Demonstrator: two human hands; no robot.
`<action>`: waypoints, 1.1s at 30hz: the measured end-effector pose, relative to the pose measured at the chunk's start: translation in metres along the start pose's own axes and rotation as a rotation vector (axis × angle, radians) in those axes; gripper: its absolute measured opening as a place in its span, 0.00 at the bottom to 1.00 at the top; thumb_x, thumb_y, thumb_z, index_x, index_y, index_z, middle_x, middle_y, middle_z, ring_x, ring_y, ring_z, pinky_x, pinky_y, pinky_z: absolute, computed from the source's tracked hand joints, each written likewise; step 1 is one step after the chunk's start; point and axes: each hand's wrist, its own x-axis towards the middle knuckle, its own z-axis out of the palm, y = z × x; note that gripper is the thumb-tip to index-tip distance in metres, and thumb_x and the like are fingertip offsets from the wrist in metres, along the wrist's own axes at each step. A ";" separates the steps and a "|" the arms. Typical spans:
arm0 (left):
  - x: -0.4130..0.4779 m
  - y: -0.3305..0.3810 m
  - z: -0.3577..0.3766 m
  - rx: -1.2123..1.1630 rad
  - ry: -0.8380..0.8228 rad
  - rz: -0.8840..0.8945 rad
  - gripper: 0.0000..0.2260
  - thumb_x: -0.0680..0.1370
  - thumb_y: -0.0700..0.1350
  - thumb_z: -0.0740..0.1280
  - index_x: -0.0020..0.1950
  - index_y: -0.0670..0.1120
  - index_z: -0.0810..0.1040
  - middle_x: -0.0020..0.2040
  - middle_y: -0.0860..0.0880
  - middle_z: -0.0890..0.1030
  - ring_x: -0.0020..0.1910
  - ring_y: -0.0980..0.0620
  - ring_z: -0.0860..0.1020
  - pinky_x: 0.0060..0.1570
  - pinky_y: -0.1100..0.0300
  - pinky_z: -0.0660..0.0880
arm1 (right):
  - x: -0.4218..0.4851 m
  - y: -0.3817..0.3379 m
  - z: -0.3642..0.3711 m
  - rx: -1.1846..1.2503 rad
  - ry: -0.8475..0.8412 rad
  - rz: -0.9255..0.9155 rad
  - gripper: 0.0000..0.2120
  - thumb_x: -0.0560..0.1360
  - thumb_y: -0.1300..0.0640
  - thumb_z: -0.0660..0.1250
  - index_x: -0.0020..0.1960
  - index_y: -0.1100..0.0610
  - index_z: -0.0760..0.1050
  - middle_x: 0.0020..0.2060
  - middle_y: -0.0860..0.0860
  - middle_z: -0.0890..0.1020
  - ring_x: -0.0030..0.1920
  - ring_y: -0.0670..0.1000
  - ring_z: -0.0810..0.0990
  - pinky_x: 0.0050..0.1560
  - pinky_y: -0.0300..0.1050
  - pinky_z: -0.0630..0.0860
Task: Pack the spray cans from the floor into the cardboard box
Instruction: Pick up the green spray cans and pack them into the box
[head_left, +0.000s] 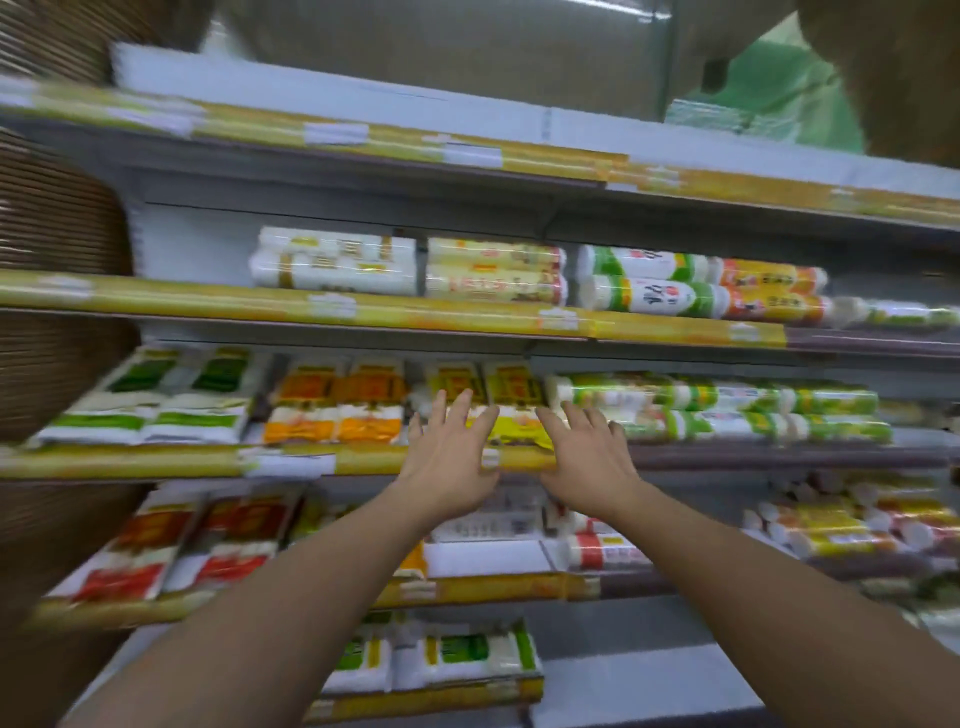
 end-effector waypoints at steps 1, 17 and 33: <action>-0.008 -0.018 -0.003 0.008 0.001 -0.027 0.36 0.79 0.62 0.65 0.82 0.57 0.51 0.83 0.46 0.46 0.82 0.39 0.43 0.77 0.35 0.50 | 0.005 -0.018 0.003 0.002 0.011 -0.025 0.39 0.75 0.37 0.66 0.80 0.46 0.54 0.77 0.55 0.62 0.75 0.60 0.61 0.72 0.62 0.62; -0.145 -0.306 0.031 0.038 -0.216 -0.255 0.37 0.77 0.66 0.65 0.81 0.55 0.55 0.82 0.45 0.52 0.80 0.37 0.50 0.73 0.34 0.59 | 0.004 -0.296 0.120 0.177 -0.250 -0.094 0.39 0.74 0.39 0.69 0.79 0.49 0.58 0.76 0.57 0.63 0.74 0.63 0.64 0.70 0.62 0.66; -0.221 -0.306 0.305 -0.101 -0.743 -0.360 0.35 0.79 0.63 0.64 0.82 0.52 0.56 0.83 0.44 0.48 0.81 0.37 0.46 0.76 0.36 0.55 | -0.061 -0.293 0.397 0.165 -0.858 -0.112 0.36 0.76 0.42 0.67 0.78 0.50 0.58 0.75 0.57 0.64 0.72 0.62 0.66 0.68 0.59 0.67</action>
